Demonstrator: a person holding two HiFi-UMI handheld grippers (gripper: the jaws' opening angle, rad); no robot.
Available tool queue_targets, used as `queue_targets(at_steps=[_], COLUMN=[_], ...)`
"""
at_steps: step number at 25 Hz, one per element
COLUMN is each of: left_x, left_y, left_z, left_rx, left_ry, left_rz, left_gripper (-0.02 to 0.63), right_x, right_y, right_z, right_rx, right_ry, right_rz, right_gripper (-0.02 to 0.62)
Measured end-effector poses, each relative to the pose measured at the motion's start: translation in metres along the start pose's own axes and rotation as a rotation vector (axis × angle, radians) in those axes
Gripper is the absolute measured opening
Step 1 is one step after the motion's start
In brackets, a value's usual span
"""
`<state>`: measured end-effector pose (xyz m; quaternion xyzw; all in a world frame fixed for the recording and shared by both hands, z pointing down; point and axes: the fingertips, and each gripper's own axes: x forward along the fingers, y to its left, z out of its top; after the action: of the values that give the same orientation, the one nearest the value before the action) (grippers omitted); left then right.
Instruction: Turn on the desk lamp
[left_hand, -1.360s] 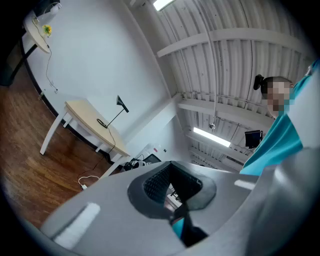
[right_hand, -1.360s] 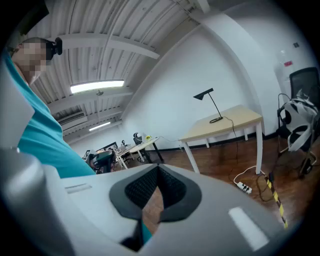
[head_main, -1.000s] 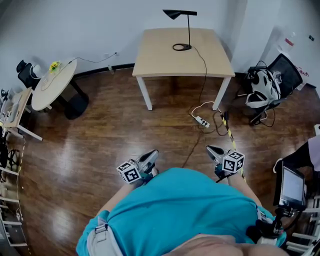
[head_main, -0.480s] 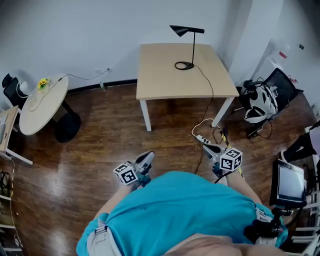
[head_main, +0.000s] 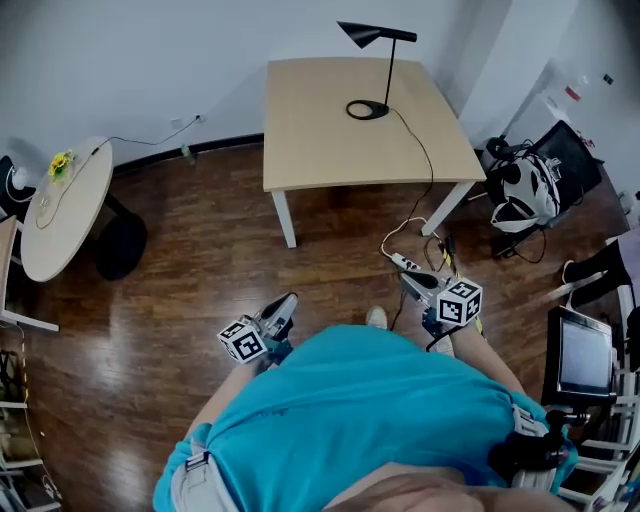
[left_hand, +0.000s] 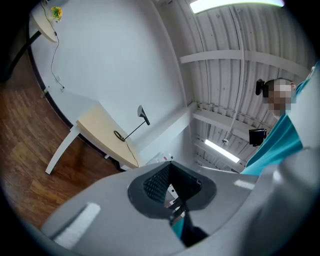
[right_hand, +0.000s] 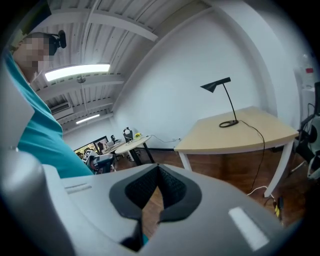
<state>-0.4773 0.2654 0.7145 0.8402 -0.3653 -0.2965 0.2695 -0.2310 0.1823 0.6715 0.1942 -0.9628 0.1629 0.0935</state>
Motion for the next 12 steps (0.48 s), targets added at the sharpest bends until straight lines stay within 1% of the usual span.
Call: queue_targets(at_steps=[2,4,6,8,10,12], left_x=[0.055,0.124,0.181,0.229,0.281,0.344], left_y=[0.007,0.01,0.021,0.035,0.043,0.049], left_z=[-0.01,-0.014,-0.011,-0.01,-0.018,-0.025], left_rx=[0.018,0.051,0.094,0.126,0.14,0.151], left_ry=[0.013,0.011,-0.019,-0.055,-0.065,-0.049], left_rz=[0.036,0.075,0.117,0.15,0.156,0.144], left_gripper=[0.003,0.003,0.003,0.003,0.003,0.003], right_x=[-0.011,-0.029,-0.038,-0.04,-0.048,-0.059], right_y=[-0.06,-0.132,-0.195,-0.246,-0.29,-0.338], right_z=[0.015,0.037,0.058,0.078,0.104,0.14], right_rx=[0.02,0.04,0.038,0.018,-0.014,-0.051], right_ry=[-0.011,-0.029,-0.05,-0.066,-0.076,-0.094], right_rz=[0.035,0.071,0.105,0.132,0.152,0.169], right_gripper=[0.002,0.002,0.002,0.002,0.002,0.002])
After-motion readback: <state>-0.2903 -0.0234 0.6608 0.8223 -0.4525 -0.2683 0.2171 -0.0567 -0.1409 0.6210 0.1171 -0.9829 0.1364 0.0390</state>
